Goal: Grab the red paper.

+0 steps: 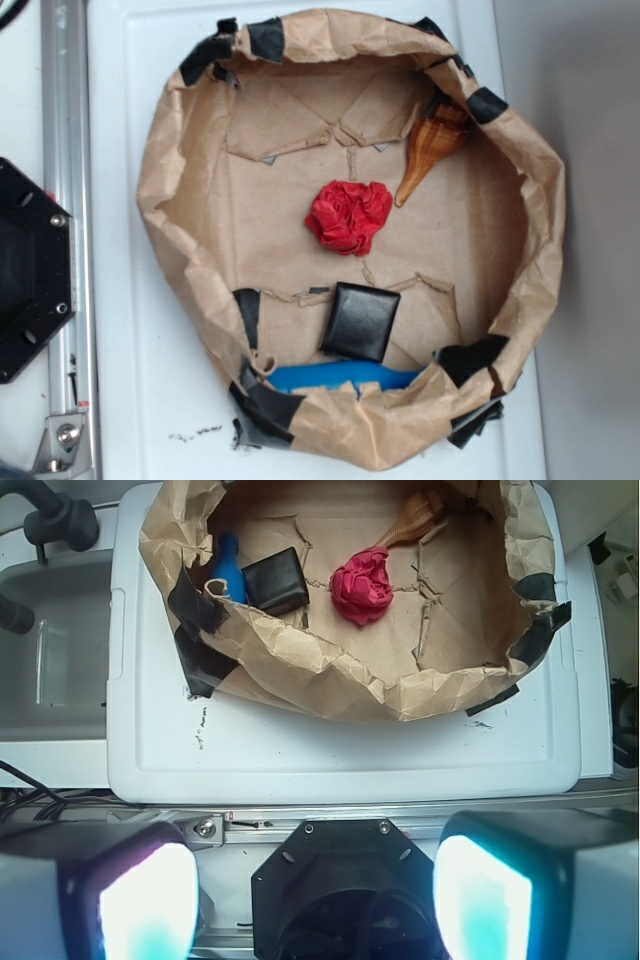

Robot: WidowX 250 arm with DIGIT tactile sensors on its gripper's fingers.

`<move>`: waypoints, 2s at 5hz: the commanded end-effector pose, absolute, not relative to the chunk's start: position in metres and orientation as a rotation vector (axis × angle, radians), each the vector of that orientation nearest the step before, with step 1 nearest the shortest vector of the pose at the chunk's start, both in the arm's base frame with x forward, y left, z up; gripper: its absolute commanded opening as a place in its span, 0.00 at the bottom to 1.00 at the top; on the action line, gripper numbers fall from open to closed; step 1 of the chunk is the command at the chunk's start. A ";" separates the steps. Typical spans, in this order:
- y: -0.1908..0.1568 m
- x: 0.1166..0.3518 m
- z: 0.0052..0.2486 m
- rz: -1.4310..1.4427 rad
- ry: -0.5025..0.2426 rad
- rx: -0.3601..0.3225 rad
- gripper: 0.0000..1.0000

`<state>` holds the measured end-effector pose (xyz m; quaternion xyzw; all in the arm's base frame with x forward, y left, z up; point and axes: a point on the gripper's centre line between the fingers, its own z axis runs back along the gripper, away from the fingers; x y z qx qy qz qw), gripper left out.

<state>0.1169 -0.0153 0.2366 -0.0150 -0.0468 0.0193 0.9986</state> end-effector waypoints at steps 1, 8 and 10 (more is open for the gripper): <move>-0.015 0.117 0.237 0.039 -0.094 -0.030 1.00; 0.040 0.264 0.028 0.504 -0.112 0.064 0.00; 0.048 0.260 0.090 0.420 -0.195 -0.002 0.00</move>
